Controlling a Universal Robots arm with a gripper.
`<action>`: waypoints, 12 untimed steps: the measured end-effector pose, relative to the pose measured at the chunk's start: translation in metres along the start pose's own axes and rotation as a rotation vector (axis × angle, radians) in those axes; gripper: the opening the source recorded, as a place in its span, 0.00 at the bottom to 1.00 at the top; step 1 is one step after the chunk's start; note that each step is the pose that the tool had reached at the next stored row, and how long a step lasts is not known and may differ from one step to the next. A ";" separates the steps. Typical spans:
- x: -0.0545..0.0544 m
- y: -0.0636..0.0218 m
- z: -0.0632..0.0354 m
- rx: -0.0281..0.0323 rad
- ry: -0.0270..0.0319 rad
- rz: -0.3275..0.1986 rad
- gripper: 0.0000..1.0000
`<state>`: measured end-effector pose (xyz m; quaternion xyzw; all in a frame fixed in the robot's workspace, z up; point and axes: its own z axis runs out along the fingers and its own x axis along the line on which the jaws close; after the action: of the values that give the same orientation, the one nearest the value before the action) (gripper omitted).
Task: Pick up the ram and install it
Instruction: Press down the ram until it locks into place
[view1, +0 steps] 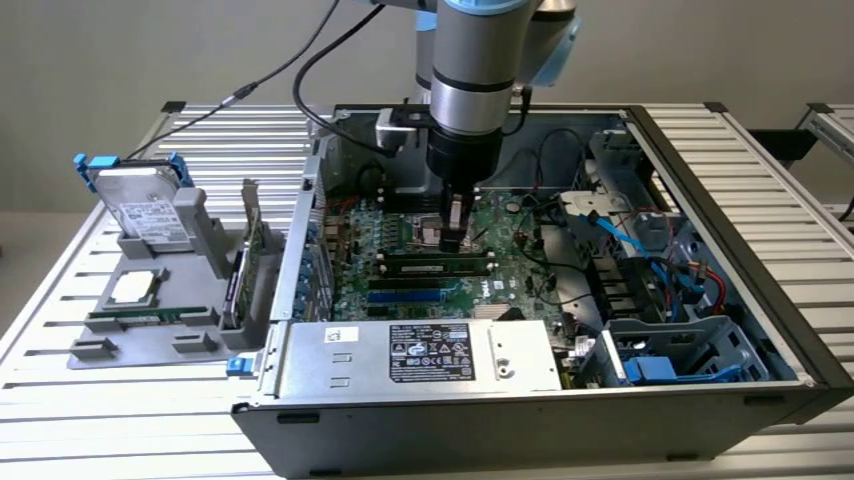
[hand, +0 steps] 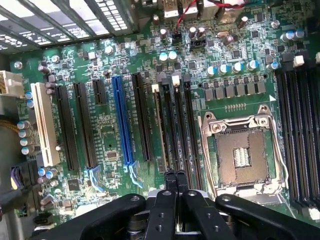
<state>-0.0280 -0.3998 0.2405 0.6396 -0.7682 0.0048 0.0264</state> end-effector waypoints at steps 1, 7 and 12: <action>0.000 0.0000 0.0000 0.0004 -0.0005 0.014 0.10; 0.000 0.0000 0.0000 0.0013 -0.0036 0.100 0.10; 0.000 0.0000 -0.0001 -0.0005 -0.0057 0.178 0.10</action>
<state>-0.0281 -0.3998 0.2406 0.5689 -0.8221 0.0051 0.0239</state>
